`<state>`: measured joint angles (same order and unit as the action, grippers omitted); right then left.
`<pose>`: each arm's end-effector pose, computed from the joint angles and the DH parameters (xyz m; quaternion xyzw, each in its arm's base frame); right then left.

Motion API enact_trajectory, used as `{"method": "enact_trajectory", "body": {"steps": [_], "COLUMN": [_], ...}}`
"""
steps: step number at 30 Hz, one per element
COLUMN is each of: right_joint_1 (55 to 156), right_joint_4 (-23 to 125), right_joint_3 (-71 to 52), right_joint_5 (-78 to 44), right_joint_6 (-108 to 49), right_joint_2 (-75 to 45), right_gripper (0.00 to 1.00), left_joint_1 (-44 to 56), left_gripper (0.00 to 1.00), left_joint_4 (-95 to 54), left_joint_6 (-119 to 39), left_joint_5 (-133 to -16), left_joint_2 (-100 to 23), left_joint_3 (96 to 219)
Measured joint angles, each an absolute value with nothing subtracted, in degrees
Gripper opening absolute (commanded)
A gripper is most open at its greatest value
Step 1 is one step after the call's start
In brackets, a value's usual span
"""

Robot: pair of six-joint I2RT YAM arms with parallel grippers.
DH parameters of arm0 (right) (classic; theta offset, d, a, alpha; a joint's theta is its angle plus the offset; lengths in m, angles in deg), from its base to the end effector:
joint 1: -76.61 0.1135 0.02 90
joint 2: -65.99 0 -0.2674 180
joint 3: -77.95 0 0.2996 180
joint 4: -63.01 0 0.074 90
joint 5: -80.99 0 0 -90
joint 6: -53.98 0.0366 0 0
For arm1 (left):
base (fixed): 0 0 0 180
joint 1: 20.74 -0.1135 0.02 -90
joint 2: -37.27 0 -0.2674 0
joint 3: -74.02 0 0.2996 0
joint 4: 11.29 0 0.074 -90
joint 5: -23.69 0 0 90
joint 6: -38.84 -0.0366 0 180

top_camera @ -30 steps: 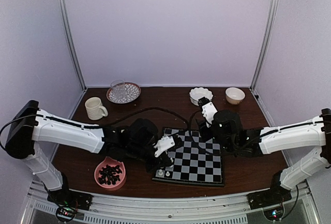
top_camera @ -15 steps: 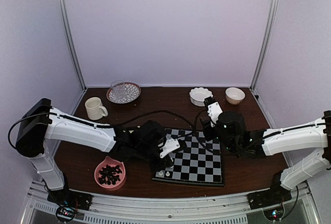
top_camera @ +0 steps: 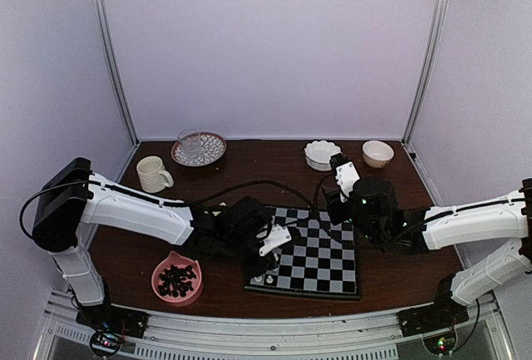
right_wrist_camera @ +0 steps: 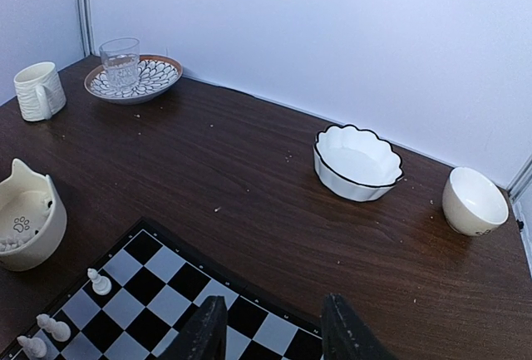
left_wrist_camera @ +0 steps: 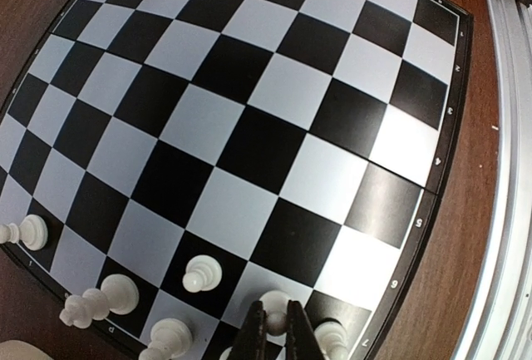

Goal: Set up the chess pieces on the board
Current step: Place the pawn at g2.

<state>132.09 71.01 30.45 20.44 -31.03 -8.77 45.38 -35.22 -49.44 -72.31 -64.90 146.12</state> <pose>0.1939 0.2501 0.1993 -0.2033 0.7761 0.1028 0.5881 0.1586 -0.3678 0.1355 0.5198 0.7951 -0.2135 0.2283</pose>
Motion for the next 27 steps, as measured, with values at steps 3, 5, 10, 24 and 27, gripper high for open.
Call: {"method": "enact_trajectory", "body": {"steps": [3,5,10,24,27], "right_joint_1": [132.07,132.07,132.07,132.07,132.07], "right_joint_4": [71.01,71.01,71.01,71.05,71.07], "right_joint_3": [30.45,30.45,30.45,30.45,30.45], "right_joint_5": [20.44,20.44,20.39,20.33,20.09], "right_joint_6": [-31.03,-31.03,-31.03,-30.88,-30.86], "right_joint_2": [-8.77,-8.77,-8.77,-8.44,-8.44], "right_gripper": [0.42,0.42,0.42,0.42,0.42], "left_joint_1": [45.38,45.43,45.58,45.65,45.65], "left_gripper": [0.04,0.05,0.06,0.15,0.17], "left_joint_4": [-35.51,-35.68,-36.4,-36.71,-36.69], "left_joint_6": [-49.58,-49.62,-49.75,-49.84,-49.86], "left_joint_5": [-72.18,-71.98,-71.57,-71.15,-71.13], "left_joint_2": [-64.97,-64.97,-64.97,-65.54,-65.54], "left_joint_3": [146.21,146.23,146.23,147.19,147.22]}}
